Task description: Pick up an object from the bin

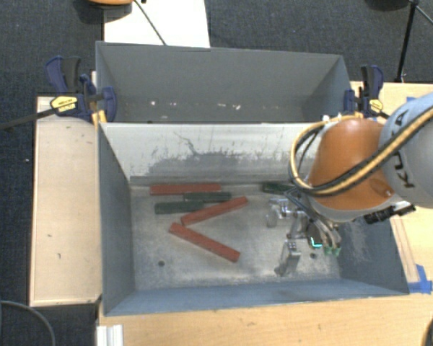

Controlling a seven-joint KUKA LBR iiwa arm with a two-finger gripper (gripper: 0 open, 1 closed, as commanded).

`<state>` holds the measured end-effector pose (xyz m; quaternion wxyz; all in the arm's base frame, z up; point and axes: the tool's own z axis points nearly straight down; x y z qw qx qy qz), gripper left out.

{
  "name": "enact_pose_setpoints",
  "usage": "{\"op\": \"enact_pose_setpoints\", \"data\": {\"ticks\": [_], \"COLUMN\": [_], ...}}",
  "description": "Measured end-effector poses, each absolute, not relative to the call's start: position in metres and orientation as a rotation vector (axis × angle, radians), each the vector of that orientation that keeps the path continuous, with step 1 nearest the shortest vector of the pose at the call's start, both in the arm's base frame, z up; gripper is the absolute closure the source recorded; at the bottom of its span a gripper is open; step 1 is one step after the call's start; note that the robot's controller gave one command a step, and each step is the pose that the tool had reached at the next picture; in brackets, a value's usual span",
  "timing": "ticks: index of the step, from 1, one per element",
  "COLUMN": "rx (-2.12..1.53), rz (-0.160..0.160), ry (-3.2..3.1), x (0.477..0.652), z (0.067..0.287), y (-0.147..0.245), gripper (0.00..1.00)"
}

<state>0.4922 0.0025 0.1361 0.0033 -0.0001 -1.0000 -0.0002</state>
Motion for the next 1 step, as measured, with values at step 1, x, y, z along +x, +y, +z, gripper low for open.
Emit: {"op": "enact_pose_setpoints", "data": {"ticks": [1], "rx": [0.0], "rz": [-0.001], "ry": [-3.143], "x": [0.4943], "z": [0.1399], "y": [0.0025], "gripper": [0.0]}}
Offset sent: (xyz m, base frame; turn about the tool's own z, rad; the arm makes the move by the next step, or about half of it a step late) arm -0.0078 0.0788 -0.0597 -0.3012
